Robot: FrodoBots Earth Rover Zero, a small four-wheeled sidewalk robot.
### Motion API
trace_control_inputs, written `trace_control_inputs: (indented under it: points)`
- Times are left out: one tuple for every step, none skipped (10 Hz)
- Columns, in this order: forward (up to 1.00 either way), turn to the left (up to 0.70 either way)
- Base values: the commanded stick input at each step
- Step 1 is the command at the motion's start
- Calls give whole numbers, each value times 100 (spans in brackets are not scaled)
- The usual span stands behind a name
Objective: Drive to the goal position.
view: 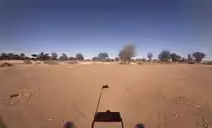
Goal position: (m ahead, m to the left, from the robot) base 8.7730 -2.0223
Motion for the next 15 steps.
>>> trace_control_inputs:
  points:
    - [50, 0]
    - [50, 0]
    - [50, 0]
    - [50, 0]
    - [50, 0]
    - [50, 0]
    - [50, 0]
    - [50, 0]
    - [50, 0]
    - [50, 0]
    - [50, 0]
    - [50, 0]
    - [50, 0]
    - [50, 0]
    - [50, 0]
